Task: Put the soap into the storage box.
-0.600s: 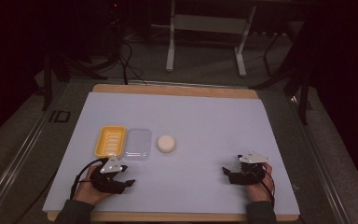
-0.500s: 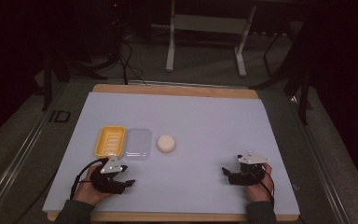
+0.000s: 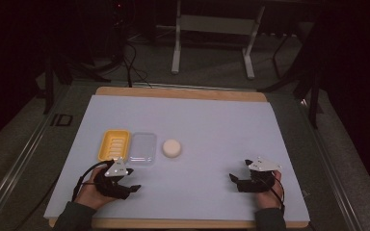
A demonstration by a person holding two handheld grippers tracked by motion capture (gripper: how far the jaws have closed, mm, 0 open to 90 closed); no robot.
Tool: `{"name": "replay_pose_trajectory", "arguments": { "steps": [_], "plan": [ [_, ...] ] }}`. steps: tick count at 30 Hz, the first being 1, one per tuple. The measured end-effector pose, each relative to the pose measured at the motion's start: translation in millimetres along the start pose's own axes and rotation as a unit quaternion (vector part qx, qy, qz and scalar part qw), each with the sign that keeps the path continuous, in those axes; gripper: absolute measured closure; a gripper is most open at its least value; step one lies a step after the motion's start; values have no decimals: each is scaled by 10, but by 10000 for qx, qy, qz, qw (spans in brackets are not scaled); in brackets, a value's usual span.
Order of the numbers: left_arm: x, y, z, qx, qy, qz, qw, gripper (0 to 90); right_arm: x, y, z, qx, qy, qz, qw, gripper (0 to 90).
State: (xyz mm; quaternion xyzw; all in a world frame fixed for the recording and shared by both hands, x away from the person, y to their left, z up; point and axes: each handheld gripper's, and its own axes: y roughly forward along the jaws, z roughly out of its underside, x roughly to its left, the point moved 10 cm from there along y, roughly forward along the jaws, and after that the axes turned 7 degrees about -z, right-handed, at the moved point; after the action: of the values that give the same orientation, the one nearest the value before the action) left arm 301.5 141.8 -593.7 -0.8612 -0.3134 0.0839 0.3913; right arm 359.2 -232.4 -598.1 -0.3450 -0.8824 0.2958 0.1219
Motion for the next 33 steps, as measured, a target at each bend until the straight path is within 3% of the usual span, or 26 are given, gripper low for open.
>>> {"name": "replay_pose_trajectory", "arguments": {
  "steps": [3,13,23,33],
  "plan": [
    [-23,45,-74,55,208,67,9997,346,-2,-34,-20,-177,34,-26,9998,137],
    [-1,85,-248,129,596,90,9981,348,2,-40,-22,-189,-43,46,9998,138],
    [48,72,-379,249,837,94,9961,348,7,-41,-23,-195,-55,66,9998,138],
    [93,82,-490,307,915,106,9953,348,7,-43,-21,-194,-44,64,9998,139]
  ]
}}
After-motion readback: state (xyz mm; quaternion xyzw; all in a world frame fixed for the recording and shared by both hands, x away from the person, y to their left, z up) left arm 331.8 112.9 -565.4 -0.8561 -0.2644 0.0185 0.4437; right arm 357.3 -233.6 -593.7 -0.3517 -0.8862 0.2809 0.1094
